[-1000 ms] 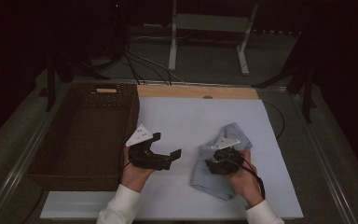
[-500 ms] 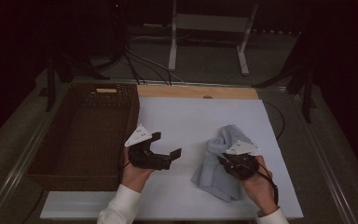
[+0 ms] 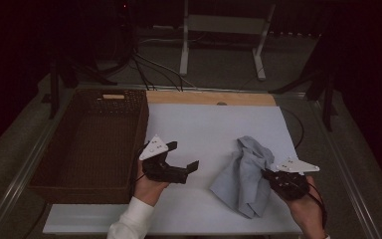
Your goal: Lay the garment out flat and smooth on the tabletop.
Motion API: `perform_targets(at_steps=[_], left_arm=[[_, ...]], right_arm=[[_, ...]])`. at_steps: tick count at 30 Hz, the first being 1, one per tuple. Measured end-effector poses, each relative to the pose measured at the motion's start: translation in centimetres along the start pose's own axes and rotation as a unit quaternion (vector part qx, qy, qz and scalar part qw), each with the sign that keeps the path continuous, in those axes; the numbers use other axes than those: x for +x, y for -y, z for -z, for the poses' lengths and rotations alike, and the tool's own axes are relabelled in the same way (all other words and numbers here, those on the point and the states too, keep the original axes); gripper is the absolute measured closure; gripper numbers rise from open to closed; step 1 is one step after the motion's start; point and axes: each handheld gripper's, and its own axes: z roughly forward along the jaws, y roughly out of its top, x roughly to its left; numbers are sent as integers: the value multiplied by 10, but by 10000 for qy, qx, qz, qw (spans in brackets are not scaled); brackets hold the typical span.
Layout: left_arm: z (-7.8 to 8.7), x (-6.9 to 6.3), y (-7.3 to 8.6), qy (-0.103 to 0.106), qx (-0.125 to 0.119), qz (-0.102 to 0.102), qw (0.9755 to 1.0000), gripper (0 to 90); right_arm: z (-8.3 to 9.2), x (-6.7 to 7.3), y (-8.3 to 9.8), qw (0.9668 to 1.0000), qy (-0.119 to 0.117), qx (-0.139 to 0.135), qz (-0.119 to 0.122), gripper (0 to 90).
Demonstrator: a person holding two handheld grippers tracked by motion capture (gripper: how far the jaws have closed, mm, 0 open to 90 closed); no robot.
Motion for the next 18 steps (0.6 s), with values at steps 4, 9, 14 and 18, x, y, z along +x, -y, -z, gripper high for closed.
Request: perform_targets(at_steps=[4, 9, 14, 18], left_arm=[[-5, -2, 1, 20, 50, -53, 10000, 3], [-16, -7, 3, 81, 117, -100, 9998, 3], [-30, -12, 6, 109, 302, -147, 9994, 29], [-45, -18, 10, 214, 437, -231, 9985, 40]], right_arm=[[2, -7, 7, 9999, 81, 97, -45, 877], [5, -16, 16, 9996, 173, 172, -133, 877], [8, -24, 27, 9990, 245, 260, -261, 876], [10, -29, 35, 9986, 288, 329, -311, 876]])
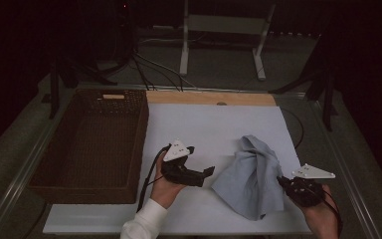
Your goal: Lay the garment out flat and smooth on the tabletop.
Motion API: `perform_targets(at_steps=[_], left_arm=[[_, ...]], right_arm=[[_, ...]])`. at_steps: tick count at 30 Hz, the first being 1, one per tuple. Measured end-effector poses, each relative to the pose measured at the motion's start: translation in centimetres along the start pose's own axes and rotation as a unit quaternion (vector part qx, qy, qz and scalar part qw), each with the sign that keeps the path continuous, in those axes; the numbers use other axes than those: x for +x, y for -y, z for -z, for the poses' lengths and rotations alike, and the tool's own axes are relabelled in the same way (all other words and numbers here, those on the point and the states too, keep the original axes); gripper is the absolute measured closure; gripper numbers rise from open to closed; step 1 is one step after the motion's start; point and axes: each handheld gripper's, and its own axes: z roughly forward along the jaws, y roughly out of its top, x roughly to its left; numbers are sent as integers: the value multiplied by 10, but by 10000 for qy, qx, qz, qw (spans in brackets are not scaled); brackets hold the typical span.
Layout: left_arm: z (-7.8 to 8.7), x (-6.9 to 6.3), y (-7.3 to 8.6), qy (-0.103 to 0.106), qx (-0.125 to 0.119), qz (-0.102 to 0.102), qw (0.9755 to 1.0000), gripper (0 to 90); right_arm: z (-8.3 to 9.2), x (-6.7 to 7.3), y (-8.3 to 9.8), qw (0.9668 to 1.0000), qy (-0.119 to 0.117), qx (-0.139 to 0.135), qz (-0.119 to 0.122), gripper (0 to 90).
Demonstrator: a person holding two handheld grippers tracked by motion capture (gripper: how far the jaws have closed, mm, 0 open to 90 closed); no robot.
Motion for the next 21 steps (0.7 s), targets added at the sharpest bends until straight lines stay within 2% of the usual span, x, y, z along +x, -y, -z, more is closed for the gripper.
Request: perform_targets(at_steps=[2, 5, 12, 21], left_arm=[[-2, -1, 0, 11, 28, -12, 10000, 42], [-12, -4, 3, 135, 70, -12, 9999, 58], [-30, -7, 7, 167, 179, -137, 9996, 63], [-50, -9, 10, 206, 244, -161, 9994, 85]], right_arm=[[0, -1, 1, 10000, 6, 0, -17, 876], [0, -2, 2, 10000, 18, 13, -17, 876], [0, -3, 3, 10000, 30, 28, -2, 876], [0, -2, 3, 10000, 53, 47, 22, 875]])
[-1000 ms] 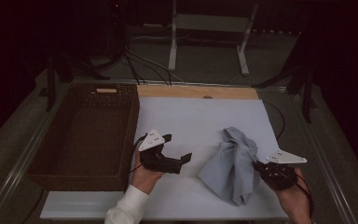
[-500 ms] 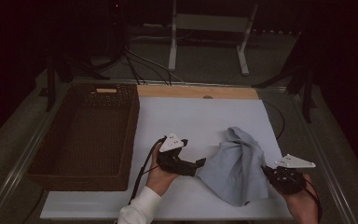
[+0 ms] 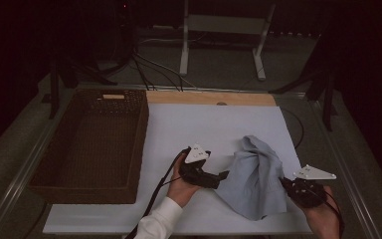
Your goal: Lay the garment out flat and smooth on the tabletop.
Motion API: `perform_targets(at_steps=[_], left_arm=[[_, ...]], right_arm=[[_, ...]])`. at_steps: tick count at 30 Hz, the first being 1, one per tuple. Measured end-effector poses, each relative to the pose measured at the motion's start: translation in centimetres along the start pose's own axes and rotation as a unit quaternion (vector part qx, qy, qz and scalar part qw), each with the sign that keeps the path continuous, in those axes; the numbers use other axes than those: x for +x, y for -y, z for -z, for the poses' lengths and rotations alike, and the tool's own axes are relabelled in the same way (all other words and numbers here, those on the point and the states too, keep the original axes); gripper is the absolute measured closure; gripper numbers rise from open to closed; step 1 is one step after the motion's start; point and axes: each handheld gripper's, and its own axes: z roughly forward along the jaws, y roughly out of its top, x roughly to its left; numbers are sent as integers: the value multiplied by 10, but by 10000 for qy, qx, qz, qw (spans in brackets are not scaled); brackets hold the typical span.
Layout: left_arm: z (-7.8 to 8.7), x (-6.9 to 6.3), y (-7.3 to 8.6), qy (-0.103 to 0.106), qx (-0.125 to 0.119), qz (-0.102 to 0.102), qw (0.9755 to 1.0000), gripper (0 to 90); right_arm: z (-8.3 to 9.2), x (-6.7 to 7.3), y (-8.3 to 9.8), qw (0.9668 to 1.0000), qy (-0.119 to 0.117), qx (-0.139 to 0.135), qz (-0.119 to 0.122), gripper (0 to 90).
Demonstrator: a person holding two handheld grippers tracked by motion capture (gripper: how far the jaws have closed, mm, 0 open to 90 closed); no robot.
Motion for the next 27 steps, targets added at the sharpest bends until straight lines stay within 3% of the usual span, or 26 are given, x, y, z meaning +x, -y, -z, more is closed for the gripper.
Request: perform_targets(at_steps=[9, 19, 20, 21, 23, 27], left_arm=[[-20, -1, -3, -15, 166, -37, 9999, 121], [-49, -11, -11, -89, 652, -107, 9978, 211], [-49, -11, -11, -89, 652, -107, 9978, 260], [-55, -11, -11, -21, 849, -114, 9963, 337], [-60, -10, -11, 106, 951, -54, 9954, 407], [-61, -11, -10, 104, 1069, -88, 9942, 684]], right_arm=[[0, -1, 0, 10000, -20, 8, -3, 875], [0, 0, 0, 10000, -31, 11, 6, 875], [0, 0, 0, 10000, -31, 11, 6, 875], [1, 0, 0, 10000, -35, 3, 10, 875], [1, 0, 0, 10000, -36, 1, 10, 875], [1, -1, 0, 10000, -42, -8, 29, 875]])
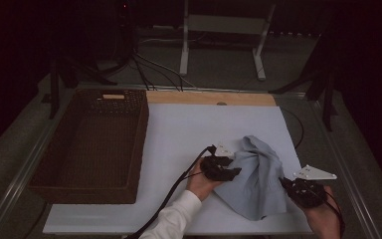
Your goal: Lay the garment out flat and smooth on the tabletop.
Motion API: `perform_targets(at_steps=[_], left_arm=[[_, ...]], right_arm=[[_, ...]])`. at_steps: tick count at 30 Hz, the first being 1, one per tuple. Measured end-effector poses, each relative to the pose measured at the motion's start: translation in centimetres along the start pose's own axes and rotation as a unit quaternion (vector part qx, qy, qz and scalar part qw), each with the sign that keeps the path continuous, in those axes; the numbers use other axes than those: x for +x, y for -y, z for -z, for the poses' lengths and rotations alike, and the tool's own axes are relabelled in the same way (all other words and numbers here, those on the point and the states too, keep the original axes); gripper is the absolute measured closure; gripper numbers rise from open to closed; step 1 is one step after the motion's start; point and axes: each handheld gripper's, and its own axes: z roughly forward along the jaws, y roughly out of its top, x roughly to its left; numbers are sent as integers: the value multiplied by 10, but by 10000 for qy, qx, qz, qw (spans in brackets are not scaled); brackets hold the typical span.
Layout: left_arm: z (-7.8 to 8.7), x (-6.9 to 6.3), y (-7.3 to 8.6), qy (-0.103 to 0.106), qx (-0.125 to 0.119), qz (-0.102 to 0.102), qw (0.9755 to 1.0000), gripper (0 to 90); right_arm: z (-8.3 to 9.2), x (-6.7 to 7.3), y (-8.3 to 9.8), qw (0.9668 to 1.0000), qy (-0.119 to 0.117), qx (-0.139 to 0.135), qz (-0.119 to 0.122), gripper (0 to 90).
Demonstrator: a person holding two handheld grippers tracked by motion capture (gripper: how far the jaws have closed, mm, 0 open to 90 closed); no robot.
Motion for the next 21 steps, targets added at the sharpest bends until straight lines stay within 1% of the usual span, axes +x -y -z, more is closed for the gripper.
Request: perform_targets(at_steps=[1, 2, 3, 6, 8, 10, 14, 17, 18, 19, 20, 21], left_arm=[[1, 0, 0, -28, 28, -3, 10000, 762], [2, 0, -1, -16, 25, -18, 10000, 801], [4, -1, -1, -24, 20, -40, 10000, 821], [10, -2, -1, -125, -14, -137, 9998, 831], [12, -2, -1, -148, -36, -143, 9998, 832], [22, 2, 1, -238, -111, -79, 9996, 832], [35, 10, 6, -366, -194, 89, 9991, 833], [43, 15, 9, -476, -224, 145, 9985, 833], [43, 15, 9, -476, -224, 145, 9985, 833], [46, 18, 12, -534, -222, 165, 9982, 833], [46, 18, 12, -534, -222, 165, 9982, 833], [49, 20, 14, -544, -216, 185, 9981, 833]], right_arm=[[0, 0, 0, 10000, -2, -3, 4, 875], [0, 0, 0, 10000, -4, -11, 2, 875], [0, 0, 0, 10000, -5, -15, 5, 875], [1, 0, -1, 10000, -4, -32, 24, 874], [1, 0, -1, 10000, -6, -24, 54, 873], [0, 1, -1, 10000, -10, -16, 72, 872], [-2, 3, -3, 9999, -36, -33, 100, 865], [-2, 5, -4, 9999, -51, -33, 135, 786], [-2, 5, -4, 9999, -51, -33, 135, 786], [-2, 7, -5, 9998, -13, -80, 157, 694], [-2, 7, -5, 9998, -13, -80, 157, 694], [1, 8, -8, 9998, 0, -146, 147, 595]])
